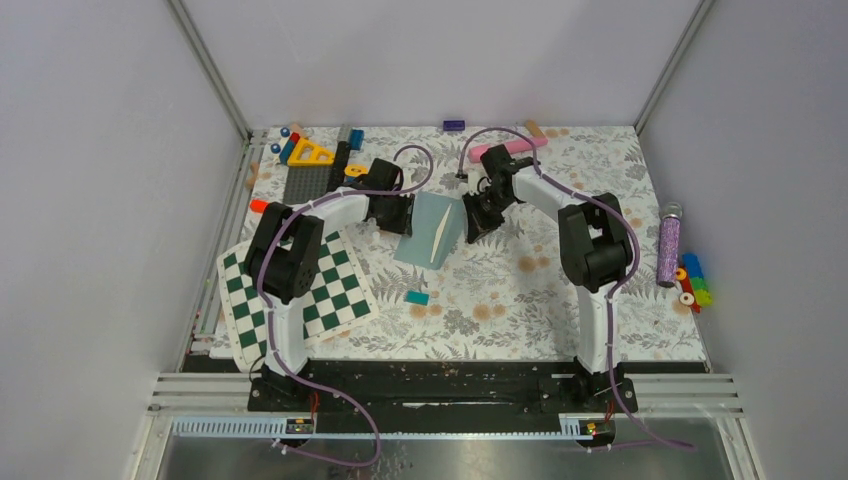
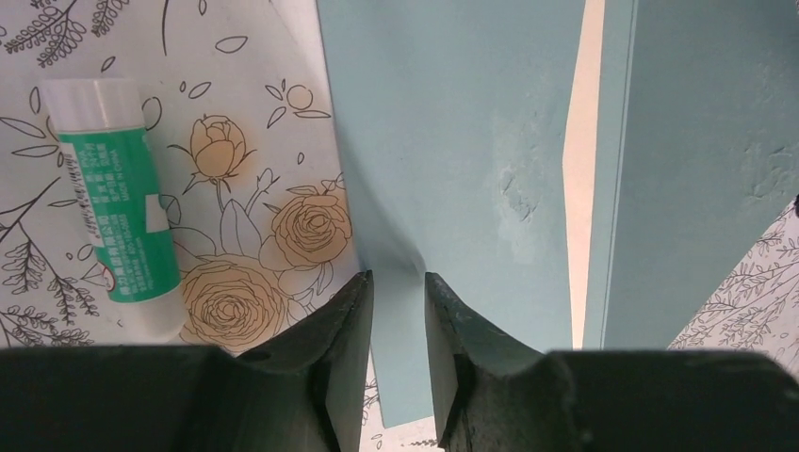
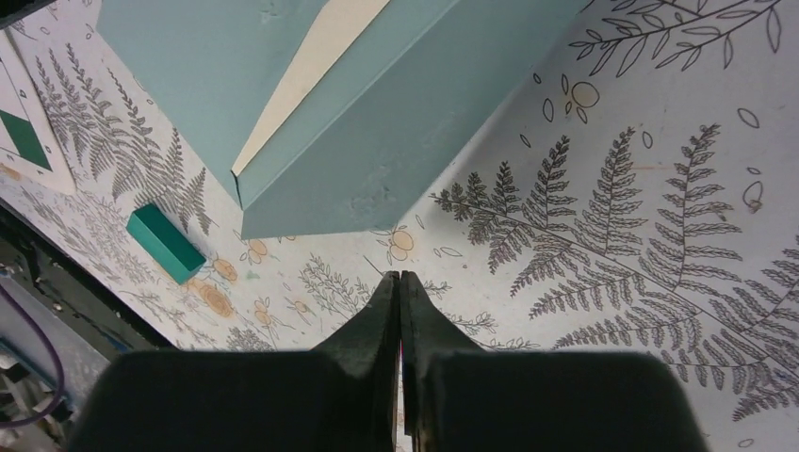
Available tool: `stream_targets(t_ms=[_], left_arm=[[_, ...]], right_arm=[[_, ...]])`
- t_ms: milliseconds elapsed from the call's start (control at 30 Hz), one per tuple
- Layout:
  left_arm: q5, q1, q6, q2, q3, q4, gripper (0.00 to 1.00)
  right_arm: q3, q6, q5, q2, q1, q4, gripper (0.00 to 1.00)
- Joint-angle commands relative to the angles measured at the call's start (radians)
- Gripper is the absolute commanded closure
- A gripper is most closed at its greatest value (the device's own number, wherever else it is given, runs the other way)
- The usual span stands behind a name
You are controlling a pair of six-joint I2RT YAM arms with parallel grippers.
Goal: Place the letter into the envelope and seal it
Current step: Seal the envelope flap on the envelope.
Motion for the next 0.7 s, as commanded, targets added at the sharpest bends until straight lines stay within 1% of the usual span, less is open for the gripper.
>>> stream_targets(t_ms=[0, 167, 433, 533, 600, 667], left_arm=[[0.023, -0.004, -0.015, 0.041, 0.015, -0.014, 0.72], [0.035, -0.004, -0.021, 0.051, 0.009, -0.014, 0.72], [0.037, -0.004, -0.021, 0.05, 0.004, -0.014, 0.73], [0.036, -0.002, -0.019, 0.05, 0.003, -0.014, 0.73], [0.037, -0.002, -0.019, 0.05, 0.001, -0.014, 0.73], [0.04, -0.001, -0.019, 0.05, 0.001, -0.014, 0.73]], right_arm=[[0.055, 0.083, -0.052, 0.006, 0.0, -0.007, 1.0], [0.082, 0.173, -0.157, 0.027, 0.001, 0.064, 1.0], [0.181, 0.221, -0.176, 0.109, 0.021, 0.062, 1.0], [0.165, 0.215, -0.19, 0.077, 0.02, 0.07, 1.0], [0.129, 0.208, -0.16, 0.02, 0.012, 0.081, 1.0], [0.034, 0.236, -0.144, -0.064, -0.012, 0.168, 1.0]])
